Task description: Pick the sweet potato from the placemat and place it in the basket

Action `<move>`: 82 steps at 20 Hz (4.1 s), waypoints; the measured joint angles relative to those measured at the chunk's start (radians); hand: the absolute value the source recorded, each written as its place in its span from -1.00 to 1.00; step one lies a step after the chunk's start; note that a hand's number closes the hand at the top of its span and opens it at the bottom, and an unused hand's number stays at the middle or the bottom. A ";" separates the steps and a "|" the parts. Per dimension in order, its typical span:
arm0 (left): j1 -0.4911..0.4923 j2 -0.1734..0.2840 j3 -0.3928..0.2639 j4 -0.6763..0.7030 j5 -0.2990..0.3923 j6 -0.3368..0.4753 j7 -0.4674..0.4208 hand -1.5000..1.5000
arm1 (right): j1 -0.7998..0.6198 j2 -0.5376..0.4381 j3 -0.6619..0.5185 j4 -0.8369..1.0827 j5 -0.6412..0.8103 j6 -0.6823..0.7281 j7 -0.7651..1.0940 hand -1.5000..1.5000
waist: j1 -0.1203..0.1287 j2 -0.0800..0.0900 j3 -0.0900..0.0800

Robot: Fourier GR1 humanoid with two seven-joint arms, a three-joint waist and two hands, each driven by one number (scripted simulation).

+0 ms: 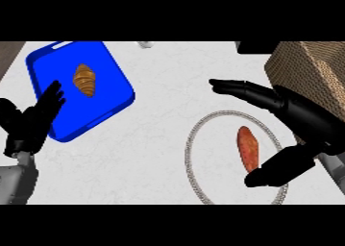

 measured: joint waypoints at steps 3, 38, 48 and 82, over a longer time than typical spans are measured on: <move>0.001 0.005 0.006 0.002 0.006 -0.007 0.000 0.00 | -0.081 -0.107 -0.030 0.005 0.071 0.033 0.124 -1.00 | 0.000 -0.001 -0.001; 0.011 -0.041 0.022 -0.022 -0.039 -0.018 -0.006 0.00 | 0.155 -0.104 -0.369 0.234 0.209 0.499 -0.163 -1.00 | 0.004 0.009 0.004; -0.002 -0.040 0.044 -0.028 -0.042 -0.038 0.015 0.00 | 0.163 0.119 -0.297 0.377 0.397 0.340 -0.273 -1.00 | 0.008 0.009 0.003; 0.006 -0.088 0.079 -0.064 -0.088 -0.066 0.048 0.00 | 0.218 0.221 -0.264 0.544 0.780 0.308 -0.515 -1.00 | 0.004 0.007 0.003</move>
